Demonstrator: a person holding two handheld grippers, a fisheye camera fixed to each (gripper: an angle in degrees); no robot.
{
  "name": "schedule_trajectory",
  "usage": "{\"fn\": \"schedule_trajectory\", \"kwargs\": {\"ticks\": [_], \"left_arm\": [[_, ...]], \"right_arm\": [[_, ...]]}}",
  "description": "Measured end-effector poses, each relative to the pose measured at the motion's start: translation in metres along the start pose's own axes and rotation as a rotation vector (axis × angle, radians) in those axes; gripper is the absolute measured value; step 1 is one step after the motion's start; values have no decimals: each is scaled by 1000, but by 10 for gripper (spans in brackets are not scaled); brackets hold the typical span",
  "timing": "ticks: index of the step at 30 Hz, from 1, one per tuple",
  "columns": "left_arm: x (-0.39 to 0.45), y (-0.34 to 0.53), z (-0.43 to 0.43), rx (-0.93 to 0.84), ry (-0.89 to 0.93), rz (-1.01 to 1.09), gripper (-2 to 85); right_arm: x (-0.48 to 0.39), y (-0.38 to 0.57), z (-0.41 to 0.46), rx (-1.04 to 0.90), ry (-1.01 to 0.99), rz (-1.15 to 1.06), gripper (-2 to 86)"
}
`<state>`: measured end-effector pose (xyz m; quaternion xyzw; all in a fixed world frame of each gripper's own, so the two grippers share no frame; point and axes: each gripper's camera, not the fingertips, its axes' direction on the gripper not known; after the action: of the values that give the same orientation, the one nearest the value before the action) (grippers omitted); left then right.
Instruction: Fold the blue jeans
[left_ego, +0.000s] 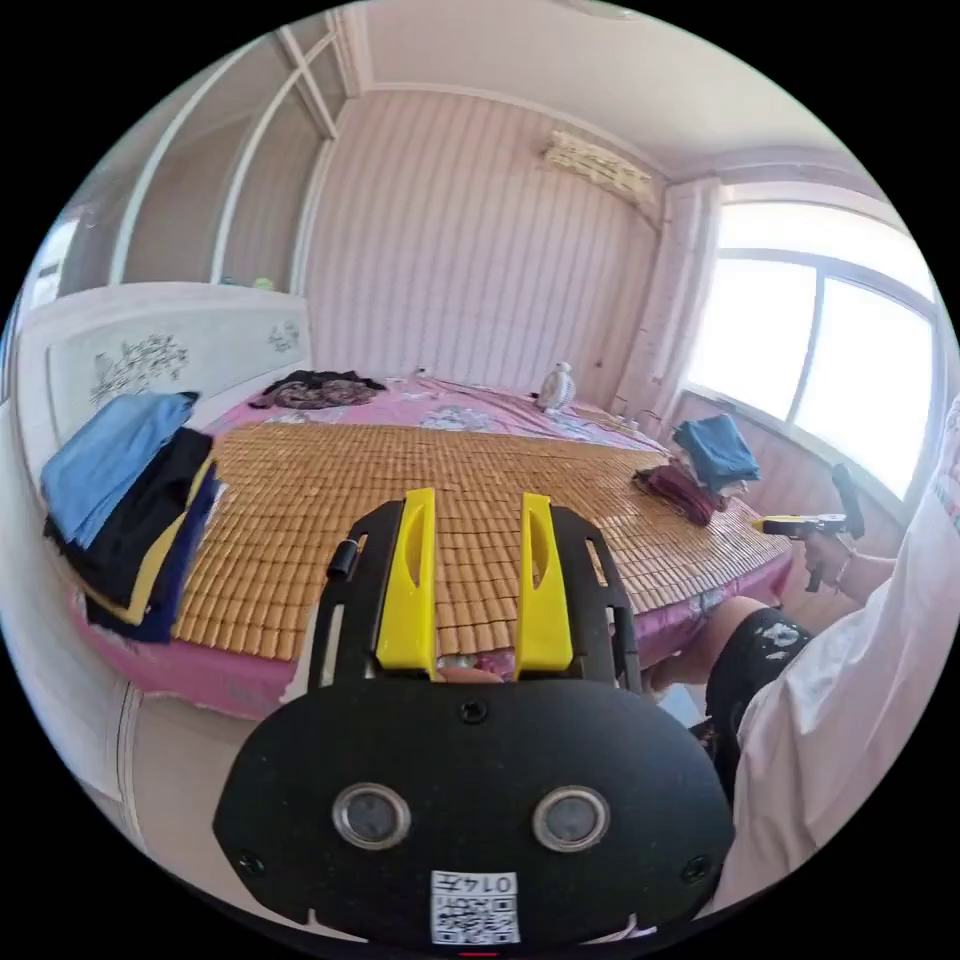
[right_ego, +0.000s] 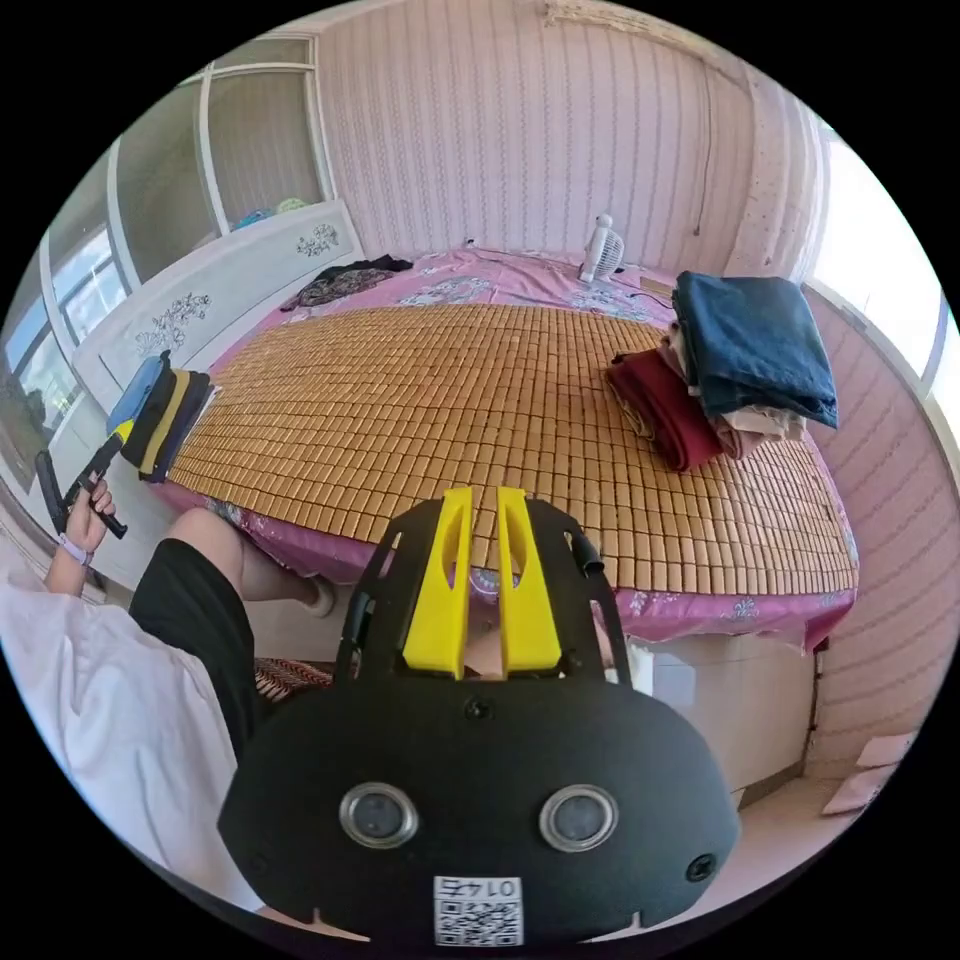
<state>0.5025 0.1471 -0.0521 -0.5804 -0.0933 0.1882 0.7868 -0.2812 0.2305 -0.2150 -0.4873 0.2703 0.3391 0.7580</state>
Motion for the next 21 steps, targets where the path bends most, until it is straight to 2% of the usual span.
{"fn": "schedule_trajectory", "kwargs": {"ticks": [4, 7, 11, 16, 21], "left_arm": [[94, -83, 102, -39, 257, 173, 114], [165, -141, 174, -36, 362, 269, 122], [238, -199, 262, -75, 501, 260, 135], [321, -250, 402, -311, 654, 113, 112], [380, -282, 501, -397, 642, 62, 128]], "right_arm": [[67, 54, -41, 97, 72, 79, 25], [115, 82, -40, 59, 105, 170, 30], [166, 85, -43, 105, 61, 235, 48], [249, 42, -45, 156, 105, 268, 65], [331, -15, -57, 260, 86, 284, 90]]}}
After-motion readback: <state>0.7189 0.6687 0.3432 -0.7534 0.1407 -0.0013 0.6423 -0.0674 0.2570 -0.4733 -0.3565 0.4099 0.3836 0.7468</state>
